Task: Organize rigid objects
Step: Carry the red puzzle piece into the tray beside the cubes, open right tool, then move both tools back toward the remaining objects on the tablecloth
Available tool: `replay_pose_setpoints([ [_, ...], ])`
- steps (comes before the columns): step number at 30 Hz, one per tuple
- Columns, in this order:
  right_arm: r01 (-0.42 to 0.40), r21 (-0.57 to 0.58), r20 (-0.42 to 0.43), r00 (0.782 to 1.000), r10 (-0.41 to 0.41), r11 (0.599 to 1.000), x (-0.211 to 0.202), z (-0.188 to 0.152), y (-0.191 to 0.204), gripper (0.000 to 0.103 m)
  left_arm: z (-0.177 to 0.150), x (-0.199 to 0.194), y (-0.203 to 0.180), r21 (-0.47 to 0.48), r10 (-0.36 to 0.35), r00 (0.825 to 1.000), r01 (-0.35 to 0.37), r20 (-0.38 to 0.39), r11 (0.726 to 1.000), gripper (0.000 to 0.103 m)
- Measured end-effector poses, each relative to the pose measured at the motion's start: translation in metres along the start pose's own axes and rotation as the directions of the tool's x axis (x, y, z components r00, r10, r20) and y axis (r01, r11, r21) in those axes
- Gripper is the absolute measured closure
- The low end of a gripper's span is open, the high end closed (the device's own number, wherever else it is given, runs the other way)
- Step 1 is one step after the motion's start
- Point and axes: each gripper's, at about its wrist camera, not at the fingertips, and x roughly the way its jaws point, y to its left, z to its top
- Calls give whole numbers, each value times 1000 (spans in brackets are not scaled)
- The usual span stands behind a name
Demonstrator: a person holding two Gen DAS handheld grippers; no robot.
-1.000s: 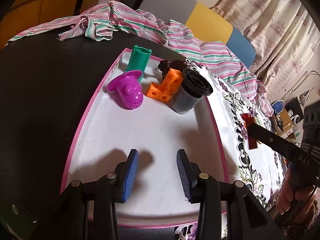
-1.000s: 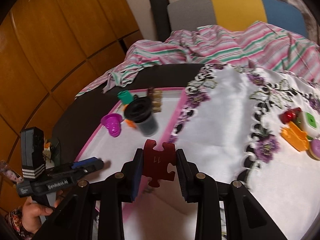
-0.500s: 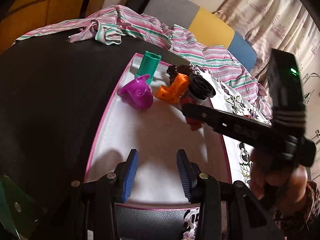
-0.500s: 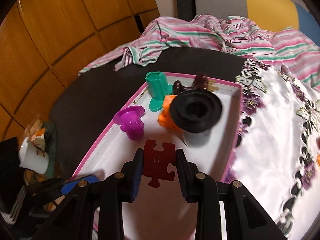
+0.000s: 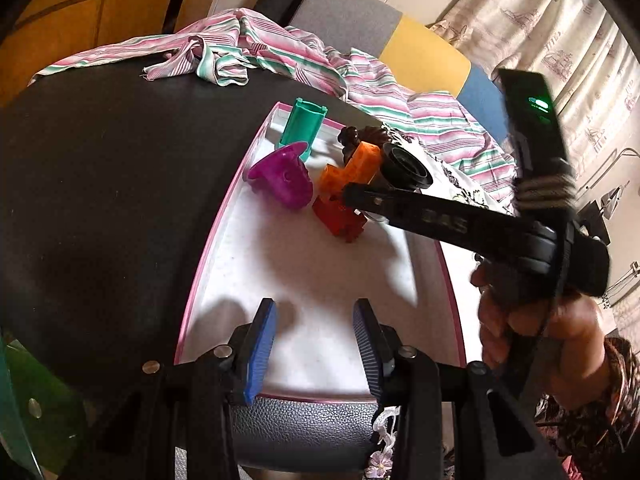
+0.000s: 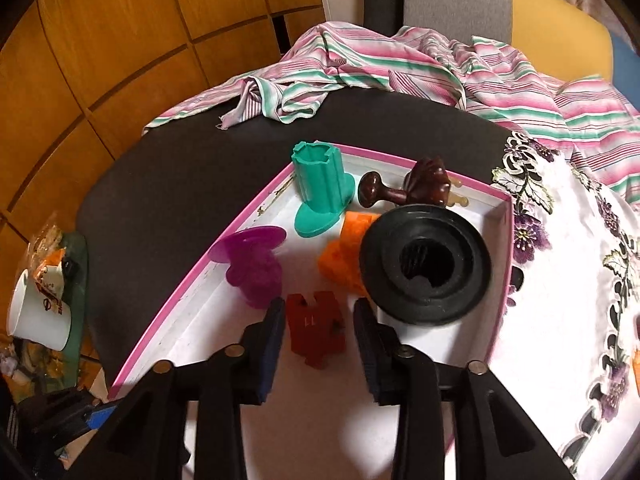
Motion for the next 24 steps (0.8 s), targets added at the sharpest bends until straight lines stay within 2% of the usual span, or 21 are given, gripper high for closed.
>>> replay_pose_setpoints([
  [6, -35, 22, 62, 998, 34, 999, -42, -23, -13, 59, 0, 0, -5, 3, -15, 1000, 15, 8, 1000, 63],
  [13, -6, 75, 98, 995, -1, 997, -80, -45, -43, 57, -3, 4, -22, 36, -47, 999, 47, 3, 998, 63],
  [24, 67, 179, 77, 994, -82, 982, -103, -73, -100, 55, -8, 9, -55, 103, -93, 995, 94, -20, 990, 63],
])
